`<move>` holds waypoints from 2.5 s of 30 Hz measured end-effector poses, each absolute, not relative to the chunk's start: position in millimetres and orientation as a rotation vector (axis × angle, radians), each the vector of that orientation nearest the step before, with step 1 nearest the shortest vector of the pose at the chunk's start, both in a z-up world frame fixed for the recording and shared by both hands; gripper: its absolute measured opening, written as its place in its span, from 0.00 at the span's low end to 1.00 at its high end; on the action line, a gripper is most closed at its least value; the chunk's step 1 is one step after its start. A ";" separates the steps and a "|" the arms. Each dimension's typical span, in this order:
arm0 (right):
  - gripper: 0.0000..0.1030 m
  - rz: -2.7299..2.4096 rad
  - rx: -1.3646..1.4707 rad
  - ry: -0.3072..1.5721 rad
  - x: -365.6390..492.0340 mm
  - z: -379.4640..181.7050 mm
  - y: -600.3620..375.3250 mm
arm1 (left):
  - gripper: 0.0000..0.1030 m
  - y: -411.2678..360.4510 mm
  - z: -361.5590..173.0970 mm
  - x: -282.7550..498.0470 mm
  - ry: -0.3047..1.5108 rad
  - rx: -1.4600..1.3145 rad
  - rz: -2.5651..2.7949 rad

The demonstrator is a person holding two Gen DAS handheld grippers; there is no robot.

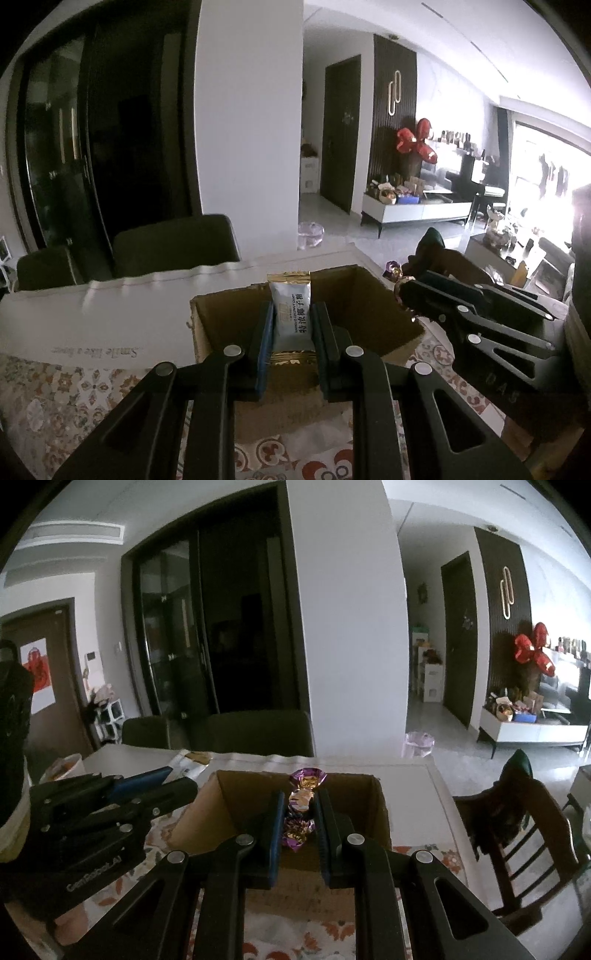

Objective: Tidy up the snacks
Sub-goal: 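Lift both snacks into the cardboard box and open both tools, then move both tools back from the box toward the remaining snacks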

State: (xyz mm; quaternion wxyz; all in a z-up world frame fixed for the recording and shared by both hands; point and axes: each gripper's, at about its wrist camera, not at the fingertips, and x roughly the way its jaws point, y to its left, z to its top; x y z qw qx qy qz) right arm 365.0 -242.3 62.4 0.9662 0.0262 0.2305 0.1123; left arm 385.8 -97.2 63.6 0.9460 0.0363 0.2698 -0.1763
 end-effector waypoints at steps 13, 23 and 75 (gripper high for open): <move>0.17 0.221 0.075 0.607 426.7 29.8 -251.5 | 0.23 -99.4 35.5 439.8 0.678 0.060 -0.314; 0.46 0.147 0.072 0.620 420.4 24.8 -257.8 | 0.61 -97.4 34.1 419.7 0.633 0.109 -0.270; 0.54 0.030 0.104 0.786 222.1 -70.3 -291.8 | 0.70 -134.6 -69.8 251.7 0.735 0.167 -0.491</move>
